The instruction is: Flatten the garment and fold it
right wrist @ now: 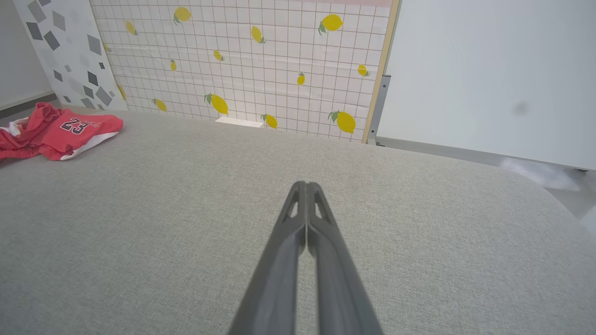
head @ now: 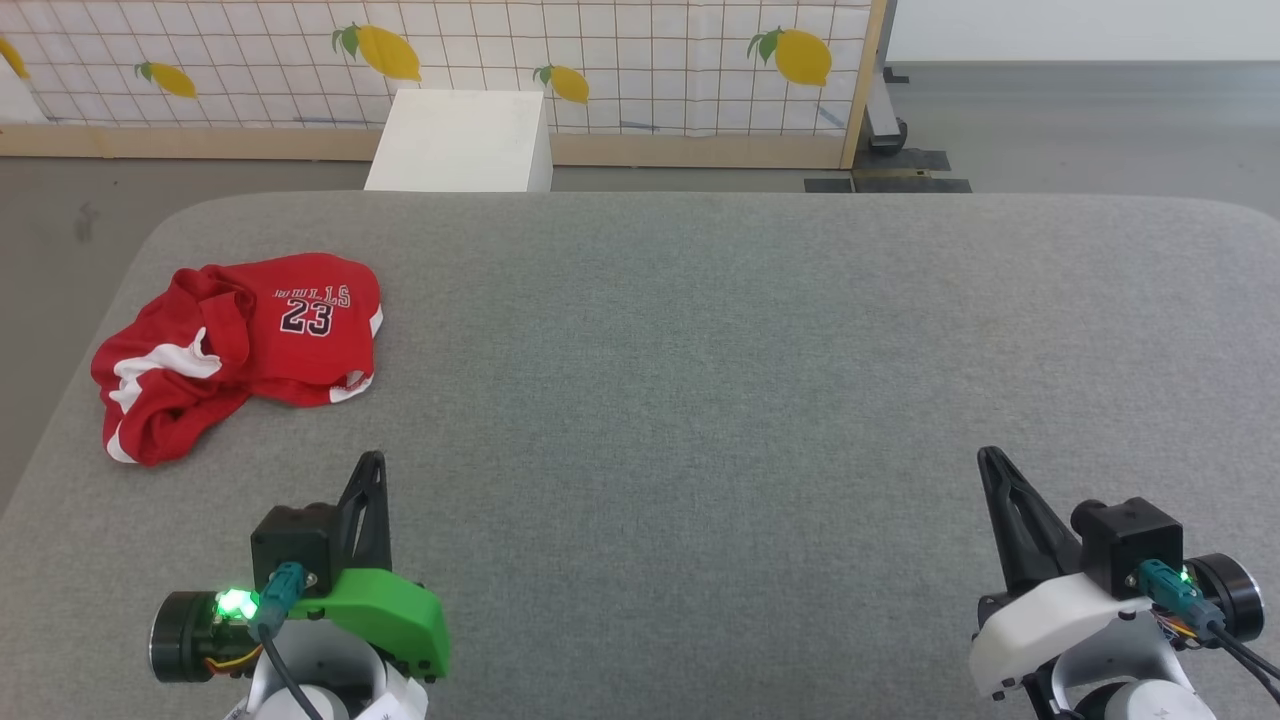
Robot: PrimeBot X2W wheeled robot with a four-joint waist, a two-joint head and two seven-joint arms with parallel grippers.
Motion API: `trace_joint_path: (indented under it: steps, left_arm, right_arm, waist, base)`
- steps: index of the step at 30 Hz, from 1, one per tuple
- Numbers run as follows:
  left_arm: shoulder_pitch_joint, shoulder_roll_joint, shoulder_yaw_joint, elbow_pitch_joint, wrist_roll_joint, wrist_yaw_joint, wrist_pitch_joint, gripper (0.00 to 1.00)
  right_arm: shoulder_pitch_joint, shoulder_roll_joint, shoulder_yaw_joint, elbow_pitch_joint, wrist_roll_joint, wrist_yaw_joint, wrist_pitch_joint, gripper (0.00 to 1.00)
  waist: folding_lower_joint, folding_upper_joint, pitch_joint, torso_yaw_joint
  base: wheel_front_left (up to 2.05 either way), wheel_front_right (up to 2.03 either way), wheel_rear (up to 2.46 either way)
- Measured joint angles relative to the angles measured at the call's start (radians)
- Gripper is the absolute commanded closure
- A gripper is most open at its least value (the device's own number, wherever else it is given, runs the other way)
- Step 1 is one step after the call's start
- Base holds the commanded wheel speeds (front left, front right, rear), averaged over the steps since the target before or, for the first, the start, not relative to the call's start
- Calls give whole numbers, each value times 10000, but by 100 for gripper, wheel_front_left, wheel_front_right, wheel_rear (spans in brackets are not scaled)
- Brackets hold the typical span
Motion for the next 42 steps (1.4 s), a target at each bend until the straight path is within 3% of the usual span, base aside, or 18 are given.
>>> trace_joint_path:
  steps: [9,10,32,42]
  left_arm:
    - [0,0,0,0,0,0,0,100]
    - [-2,2,-6,2,-13,-2,-2,0]
    - [-46,2,-399,334,-339,12,-272,0]
    - [-153,2,-606,546,-506,123,-460,0]
  right_arm:
    - [0,0,-2,0,0,0,0,100]
    - [5,-2,-4,4,4,0,0,0]
    - [11,-4,-125,96,15,0,-263,0]
    - [11,-4,-259,125,25,0,-445,0]
  waist:
    - [0,0,0,0]
    - [0,0,0,0]
    - [0,0,14,37]
    - [0,0,41,417]
  base:
    - [0,0,0]
    - [0,0,0]
    - [0,0,0]
    - [0,0,0]
